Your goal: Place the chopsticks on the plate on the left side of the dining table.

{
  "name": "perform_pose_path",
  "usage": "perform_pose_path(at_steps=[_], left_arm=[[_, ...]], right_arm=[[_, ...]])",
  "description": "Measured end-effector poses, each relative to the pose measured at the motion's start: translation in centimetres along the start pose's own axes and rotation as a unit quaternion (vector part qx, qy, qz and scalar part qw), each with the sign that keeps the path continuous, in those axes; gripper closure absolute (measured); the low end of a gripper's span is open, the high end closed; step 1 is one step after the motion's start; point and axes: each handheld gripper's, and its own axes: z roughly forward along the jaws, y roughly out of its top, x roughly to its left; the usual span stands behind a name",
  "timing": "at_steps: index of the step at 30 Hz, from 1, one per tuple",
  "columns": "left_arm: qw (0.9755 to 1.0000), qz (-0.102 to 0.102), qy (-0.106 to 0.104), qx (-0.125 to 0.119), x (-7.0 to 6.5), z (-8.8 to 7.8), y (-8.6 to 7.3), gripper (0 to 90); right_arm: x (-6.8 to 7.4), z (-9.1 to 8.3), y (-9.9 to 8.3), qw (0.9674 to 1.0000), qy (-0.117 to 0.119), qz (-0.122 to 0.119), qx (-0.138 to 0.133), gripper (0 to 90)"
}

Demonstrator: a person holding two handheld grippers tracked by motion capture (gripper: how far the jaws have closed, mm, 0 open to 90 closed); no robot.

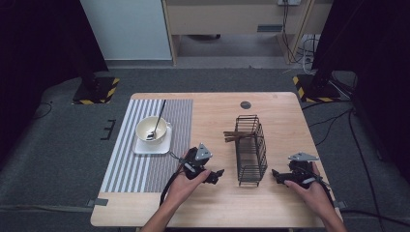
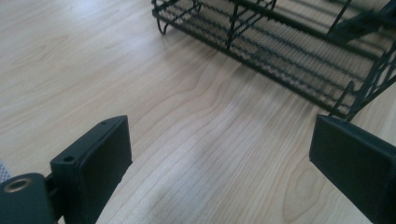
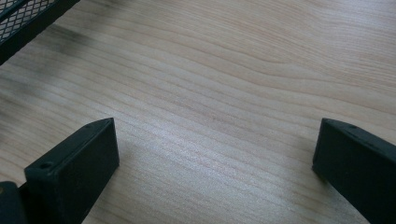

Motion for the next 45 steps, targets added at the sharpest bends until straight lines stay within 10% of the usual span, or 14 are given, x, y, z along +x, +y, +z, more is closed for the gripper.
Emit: perform_pose_path(at_steps=[23,45], left_arm=[[0.9999,-0.010,-0.004,0.005,1.7,-0.6,0.0,9.5],[0.9978,-0.018,-0.005,-0.064,2.6,-3.3,4.6,49.4]], right_arm=[[0.5,0.0,0.0,0.9997,-0.017,0.016,0.000,0.1],[0.5,-0.1,-0.1,0.9998,-0.014,0.016,0.001,0.2]])
